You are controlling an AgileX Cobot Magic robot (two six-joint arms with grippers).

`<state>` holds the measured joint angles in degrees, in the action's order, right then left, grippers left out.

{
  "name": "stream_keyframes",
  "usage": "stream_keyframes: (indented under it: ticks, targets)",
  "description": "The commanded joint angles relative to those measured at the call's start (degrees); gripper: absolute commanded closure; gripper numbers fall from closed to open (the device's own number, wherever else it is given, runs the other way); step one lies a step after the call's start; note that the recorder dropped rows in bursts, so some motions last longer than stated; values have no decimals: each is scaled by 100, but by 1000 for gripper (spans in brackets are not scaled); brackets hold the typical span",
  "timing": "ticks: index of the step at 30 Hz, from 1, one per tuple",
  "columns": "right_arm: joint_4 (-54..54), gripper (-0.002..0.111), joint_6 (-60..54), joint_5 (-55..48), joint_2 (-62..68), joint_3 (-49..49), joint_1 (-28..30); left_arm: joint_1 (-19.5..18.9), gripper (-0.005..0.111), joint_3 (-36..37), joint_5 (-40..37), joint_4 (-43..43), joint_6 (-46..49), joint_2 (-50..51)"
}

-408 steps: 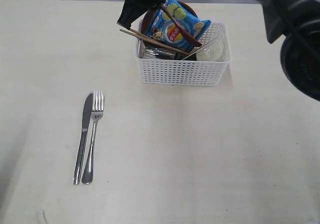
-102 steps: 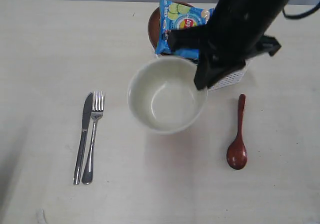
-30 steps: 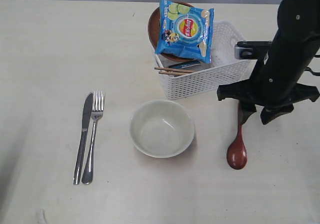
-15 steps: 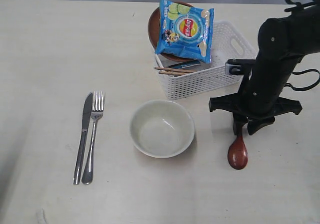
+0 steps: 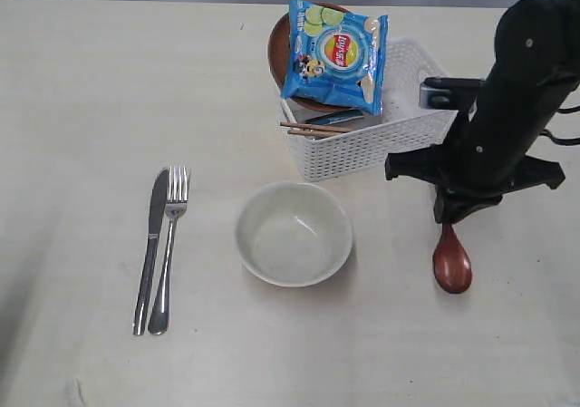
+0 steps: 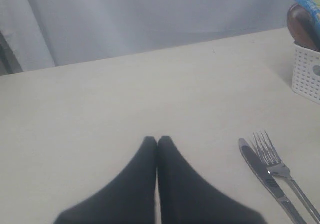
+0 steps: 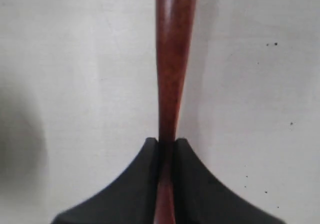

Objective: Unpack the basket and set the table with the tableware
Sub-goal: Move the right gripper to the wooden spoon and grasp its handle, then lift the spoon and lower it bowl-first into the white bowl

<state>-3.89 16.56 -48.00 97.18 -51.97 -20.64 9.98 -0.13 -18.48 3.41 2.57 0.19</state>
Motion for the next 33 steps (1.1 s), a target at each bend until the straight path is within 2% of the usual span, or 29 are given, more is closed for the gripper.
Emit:
stream_keyframes:
  ticks: [1, 5, 8, 12, 22, 33]
  targets:
    - [-194, 109, -185, 48, -847, 5, -352, -14, 107, 13, 3, -49, -2, -19]
    - [-528, 109, -244, 1379, -1500, 5, -1322, -14, 107, 13, 3, -49, -2, -19]
    - [-477, 109, -435, 3307, -1502, 5, -2095, -14, 107, 13, 3, -49, -2, -19]
    - [-464, 109, -458, 4151, -1160, 5, -2541, -14, 107, 13, 3, -49, -2, -19]
    - [-464, 109, -1110, 4036, -357, 5, -2640, -14, 107, 13, 3, -49, -2, -19]
    - [-464, 109, -1581, 3010, -343, 5, -2640, -14, 107, 13, 3, -49, -2, -19]
